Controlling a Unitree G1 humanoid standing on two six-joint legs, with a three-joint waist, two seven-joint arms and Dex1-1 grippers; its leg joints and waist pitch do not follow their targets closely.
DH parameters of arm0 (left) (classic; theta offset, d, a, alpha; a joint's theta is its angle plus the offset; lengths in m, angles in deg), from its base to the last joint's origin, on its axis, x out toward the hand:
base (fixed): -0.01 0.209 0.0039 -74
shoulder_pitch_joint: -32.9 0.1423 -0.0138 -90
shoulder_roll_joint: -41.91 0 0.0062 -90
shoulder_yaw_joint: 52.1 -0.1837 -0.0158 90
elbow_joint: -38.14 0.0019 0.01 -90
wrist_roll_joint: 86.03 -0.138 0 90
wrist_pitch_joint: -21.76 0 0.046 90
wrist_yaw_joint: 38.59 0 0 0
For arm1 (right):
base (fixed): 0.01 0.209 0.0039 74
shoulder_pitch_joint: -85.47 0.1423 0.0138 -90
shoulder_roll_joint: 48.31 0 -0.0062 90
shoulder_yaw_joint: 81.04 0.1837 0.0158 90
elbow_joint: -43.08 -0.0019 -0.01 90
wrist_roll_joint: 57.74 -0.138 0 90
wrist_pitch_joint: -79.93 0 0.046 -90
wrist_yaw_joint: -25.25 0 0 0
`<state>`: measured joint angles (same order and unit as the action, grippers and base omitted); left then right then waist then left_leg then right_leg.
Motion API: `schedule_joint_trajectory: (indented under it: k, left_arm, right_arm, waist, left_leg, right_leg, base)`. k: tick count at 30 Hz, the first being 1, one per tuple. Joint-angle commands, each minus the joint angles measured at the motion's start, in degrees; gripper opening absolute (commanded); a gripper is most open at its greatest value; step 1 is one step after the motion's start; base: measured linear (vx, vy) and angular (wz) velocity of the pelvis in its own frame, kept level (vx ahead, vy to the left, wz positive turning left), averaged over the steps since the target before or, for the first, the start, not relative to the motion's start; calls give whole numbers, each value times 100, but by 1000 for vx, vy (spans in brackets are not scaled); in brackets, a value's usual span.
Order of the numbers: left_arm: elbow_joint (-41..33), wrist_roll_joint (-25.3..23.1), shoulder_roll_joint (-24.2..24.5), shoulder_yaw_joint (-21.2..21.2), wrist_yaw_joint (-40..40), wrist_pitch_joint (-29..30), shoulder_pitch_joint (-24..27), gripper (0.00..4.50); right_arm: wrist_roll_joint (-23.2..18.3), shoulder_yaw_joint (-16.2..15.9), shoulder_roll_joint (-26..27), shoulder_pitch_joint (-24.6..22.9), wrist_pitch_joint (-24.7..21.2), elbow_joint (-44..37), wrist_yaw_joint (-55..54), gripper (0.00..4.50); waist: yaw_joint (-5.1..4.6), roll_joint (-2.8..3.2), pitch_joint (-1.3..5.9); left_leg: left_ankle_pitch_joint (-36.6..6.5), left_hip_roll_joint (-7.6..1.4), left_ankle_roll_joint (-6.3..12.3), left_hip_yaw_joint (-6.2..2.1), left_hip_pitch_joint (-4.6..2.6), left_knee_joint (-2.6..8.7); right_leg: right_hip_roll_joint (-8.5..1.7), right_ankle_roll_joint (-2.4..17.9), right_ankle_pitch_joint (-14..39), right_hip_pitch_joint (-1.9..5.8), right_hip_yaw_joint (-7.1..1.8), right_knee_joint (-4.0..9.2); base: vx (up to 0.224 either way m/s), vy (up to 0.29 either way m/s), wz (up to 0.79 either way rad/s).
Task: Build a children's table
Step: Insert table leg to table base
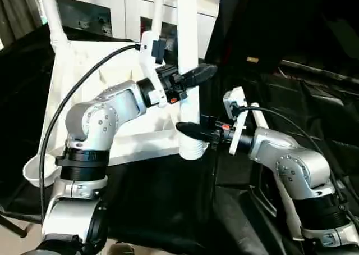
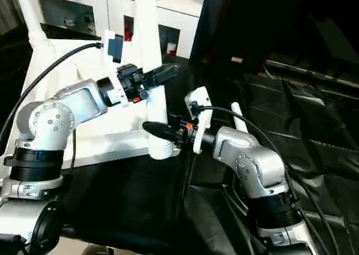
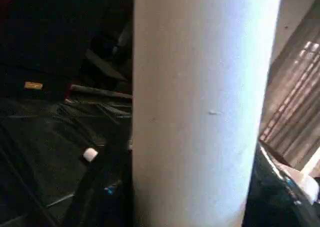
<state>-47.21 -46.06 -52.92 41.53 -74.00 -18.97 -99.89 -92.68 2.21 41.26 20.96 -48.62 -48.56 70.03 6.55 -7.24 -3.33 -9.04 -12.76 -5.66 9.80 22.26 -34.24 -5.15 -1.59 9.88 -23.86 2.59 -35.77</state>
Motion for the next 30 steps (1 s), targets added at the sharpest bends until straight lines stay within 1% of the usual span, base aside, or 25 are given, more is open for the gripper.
schedule_joint_trajectory:
  k: [1,2,3,4,6,7,8,9,10,12,13,14,15,16,18,19,20,21,24,26,30]
  left_arm:
    - [-77,12,57,-123,-247,-59,180,289]
    - [-122,119,92,-85,-412,-51,265,299]
    - [-183,245,129,-48,-598,-30,346,299]
    - [-281,472,171,11,-842,81,431,304]
    - [-357,683,202,79,-1039,192,505,304]
    - [-412,816,225,120,-1162,259,561,304]
    - [-484,955,245,151,-1314,312,619,304]
    - [-484,955,245,151,-1314,312,619,304]
    - [-514,1029,246,173,-1382,352,642,304]
    - [-509,1177,194,268,-1431,396,614,304]
    - [-469,1234,169,322,-1426,416,572,304]
    - [-452,1251,164,337,-1434,418,555,304]
    - [-428,1267,171,340,-1490,404,528,287]
    - [-417,1247,183,319,-1507,401,510,270]
    - [-412,1233,189,306,-1508,401,501,270]
    - [-470,1218,252,182,-1629,379,498,267]
    - [-502,1209,285,120,-1662,368,495,257]
    - [-530,1217,295,95,-1687,368,496,241]
    - [-637,1279,329,5,-1784,440,503,227]
    - [-665,1306,343,-10,-1814,497,507,200]
    - [-694,1202,457,-189,-1894,562,511,190]
  right_arm:
    - [-410,384,-112,-6,-65,-143,352,188]
    - [-614,489,-157,-38,-127,-196,522,188]
    - [-828,587,-206,-65,-215,-248,706,188]
    - [-1022,674,-263,-90,-319,-304,858,188]
    - [-1242,753,-341,-118,-456,-364,1050,188]
    - [-1379,797,-391,-144,-543,-412,1171,187]
    - [-1499,820,-479,-178,-650,-472,1309,187]
    - [-1499,820,-479,-178,-650,-472,1309,187]
    - [-1572,802,-583,-213,-730,-532,1470,187]
    - [-1692,790,-710,-271,-840,-619,1665,187]
    - [-1735,775,-768,-298,-886,-659,1746,187]
    - [-1746,765,-792,-311,-901,-675,1778,187]
    - [-1747,737,-836,-336,-921,-704,1830,187]
    - [-1741,709,-864,-352,-939,-723,1861,187]
    - [-1738,695,-876,-358,-949,-732,1874,187]
    - [-1756,642,-926,-391,-1003,-770,1916,187]
    - [-1774,626,-954,-403,-1038,-786,1933,187]
    - [-1774,622,-959,-411,-1045,-787,1932,187]
    - [-1771,613,-978,-446,-1078,-802,1925,187]
    - [-1779,600,-1000,-458,-1091,-817,1940,187]
    - [-1721,517,-1065,-498,-1093,-873,1999,187]
  waist:
    - [12,114,401]
    - [17,104,404]
    - [21,110,407]
    - [28,115,402]
    - [29,113,398]
    - [34,129,395]
    - [36,124,390]
    - [38,158,387]
    - [35,139,379]
    - [39,136,370]
    - [42,136,371]
    - [51,129,361]
    - [47,125,365]
    - [44,141,364]
    - [40,128,364]
    - [34,131,362]
    - [41,149,366]
    - [40,142,368]
    - [47,158,375]
    - [48,156,383]
    - [47,168,383]
  left_leg:
    - [-1454,9,-410,37,-112,436]
    - [-1435,1,-393,37,-105,440]
    - [-1418,4,-360,43,-116,439]
    - [-1434,9,-350,46,-115,435]
    - [-1487,7,-356,48,-118,437]
    - [-1518,4,-357,47,-119,437]
    - [-1532,1,-363,46,-113,444]
    - [-1551,5,-363,43,-121,449]
    - [-1690,2,-378,40,-123,453]
    - [-1768,-5,-392,34,-124,458]
    - [-1790,2,-393,37,-124,449]
    - [-1872,3,-388,33,-130,452]
    - [-1878,1,-391,28,-122,453]
    - [-1910,0,-405,18,-123,455]
    - [-1919,-1,-417,11,-119,456]
    - [-1925,1,-416,11,-121,457]
    - [-1909,0,-418,6,-120,458]
    - [-1904,-2,-417,6,-124,459]
    - [-1872,-8,-423,8,-127,459]
    - [-1793,-11,-431,8,-116,462]
    - [-1709,-3,-420,19,-121,456]
  right_leg:
    - [-169,715,1317,264,-120,415]
    - [-173,760,1248,274,-119,409]
    - [-166,819,1167,277,-117,398]
    - [-169,848,1204,277,-116,394]
    - [-162,867,1258,272,-116,393]
    - [-172,870,1313,271,-118,401]
    - [-173,862,1356,269,-118,407]
    - [-173,865,1394,266,-117,412]
    - [-172,821,1607,262,-112,440]
    - [-185,766,1790,252,-116,464]
    - [-184,762,1837,250,-116,465]
    - [-186,722,2013,244,-112,493]
    - [-195,702,2062,246,-113,498]
    - [-200,630,2218,234,-108,517]
    - [-200,593,2291,231,-104,524]
    - [-199,586,2307,225,-103,534]
    - [-200,581,2290,230,-104,527]
    - [-197,575,2277,229,-104,528]
    - [-191,659,2081,222,-106,503]
    - [-185,722,1883,240,-104,473]
    - [-177,781,1709,250,-109,459]
  base:
    - [0,0,0]
    - [0,0,0]
    - [0,0,0]
    - [0,0,0]
    - [0,0,0]
    - [0,0,0]
    - [0,0,0]
    - [0,0,0]
    - [0,0,0]
    - [0,0,0]
    - [0,0,0]
    - [0,0,0]
    - [0,0,0]
    - [0,0,0]
    - [0,0,0]
    - [0,0,0]
    - [0,0,0]
    - [0,0,0]
    - [0,0,0]
    - [0,0,0]
    - [0,0,0]
